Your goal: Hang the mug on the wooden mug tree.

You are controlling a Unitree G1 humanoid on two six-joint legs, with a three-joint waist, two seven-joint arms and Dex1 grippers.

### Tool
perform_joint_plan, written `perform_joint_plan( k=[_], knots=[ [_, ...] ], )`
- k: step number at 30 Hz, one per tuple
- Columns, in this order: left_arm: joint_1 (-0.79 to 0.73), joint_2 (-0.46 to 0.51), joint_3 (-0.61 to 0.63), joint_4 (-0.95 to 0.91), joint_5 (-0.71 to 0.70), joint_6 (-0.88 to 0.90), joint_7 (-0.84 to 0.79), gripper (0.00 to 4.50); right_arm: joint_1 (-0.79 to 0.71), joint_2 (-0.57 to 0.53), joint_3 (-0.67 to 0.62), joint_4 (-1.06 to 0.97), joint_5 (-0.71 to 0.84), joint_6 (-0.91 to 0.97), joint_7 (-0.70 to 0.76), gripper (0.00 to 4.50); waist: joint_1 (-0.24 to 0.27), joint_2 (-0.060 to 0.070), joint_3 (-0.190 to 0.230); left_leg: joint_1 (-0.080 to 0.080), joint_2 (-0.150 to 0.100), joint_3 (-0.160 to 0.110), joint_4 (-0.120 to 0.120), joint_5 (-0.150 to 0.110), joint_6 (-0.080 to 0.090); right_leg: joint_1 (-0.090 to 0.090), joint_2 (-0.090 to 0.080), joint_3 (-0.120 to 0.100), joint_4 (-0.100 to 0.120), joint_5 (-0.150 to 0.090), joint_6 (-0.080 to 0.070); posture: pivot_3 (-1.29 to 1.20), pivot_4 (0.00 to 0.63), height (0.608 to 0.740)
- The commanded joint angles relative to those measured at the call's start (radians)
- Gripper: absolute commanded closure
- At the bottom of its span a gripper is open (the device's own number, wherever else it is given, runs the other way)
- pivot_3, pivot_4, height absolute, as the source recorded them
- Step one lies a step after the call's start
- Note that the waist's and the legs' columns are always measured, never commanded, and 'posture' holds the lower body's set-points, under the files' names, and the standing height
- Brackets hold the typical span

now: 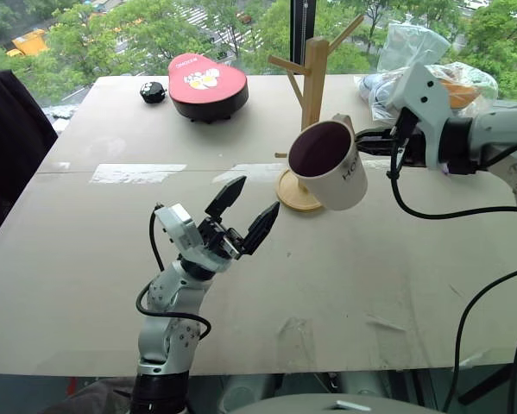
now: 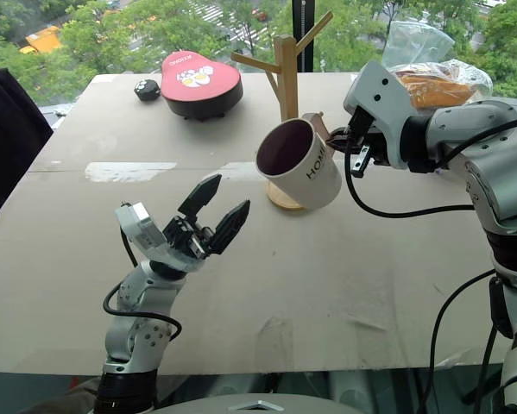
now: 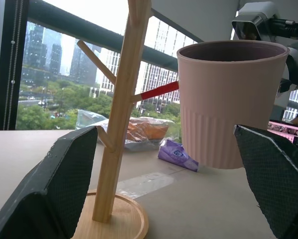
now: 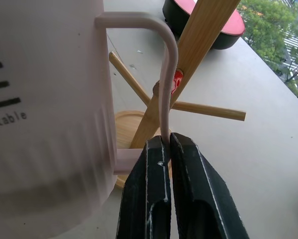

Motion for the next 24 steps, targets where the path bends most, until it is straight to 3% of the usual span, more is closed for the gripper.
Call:
perform_joint_plan(
  k=[1,13,17,23,24],
  knots=[
    [-0.011,0.004,0.001,-0.024,-0.005,-0.024,-0.002,0.00,-0.046,-0.002,0.000,0.016,-0.028,-0.001,-0.023,4.47,0.000,0.000,0.000,0.000,0.000,0.000,0.000,0.000,0.000,0.000,0.000,0.000,0.000,0.000,0.000,0.00,0.150,0.740],
    [-0.007,0.007,-0.003,-0.027,-0.003,-0.025,0.004,0.00,-0.076,0.027,0.065,0.051,-0.097,-0.019,-0.030,4.47,-0.003,0.000,0.000,0.000,0.000,0.000,0.000,0.000,0.000,0.000,0.000,0.000,0.000,0.000,0.000,0.00,0.150,0.740],
    [-0.005,0.009,-0.002,-0.029,-0.003,-0.025,0.007,0.00,-0.099,0.065,0.041,0.067,-0.099,-0.005,-0.059,3.12,-0.005,0.000,0.000,0.000,0.000,0.001,0.000,0.000,0.000,-0.001,0.000,0.001,0.001,0.000,0.000,0.00,0.150,0.740],
    [0.000,0.011,-0.004,-0.030,-0.002,-0.026,0.009,0.00,-0.098,0.091,-0.026,0.077,-0.073,0.041,-0.099,0.15,-0.002,0.000,0.000,0.000,0.000,0.001,0.000,0.000,0.000,-0.001,0.000,0.001,0.001,0.000,0.000,0.00,0.150,0.740],
    [0.002,0.011,-0.005,-0.032,-0.002,-0.026,0.008,0.00,-0.089,0.090,-0.039,0.072,-0.067,0.053,-0.104,0.07,-0.002,0.000,0.000,0.000,0.000,0.001,0.000,0.000,0.000,-0.001,0.000,0.000,0.001,0.000,0.000,0.00,0.150,0.740]
  ],
)
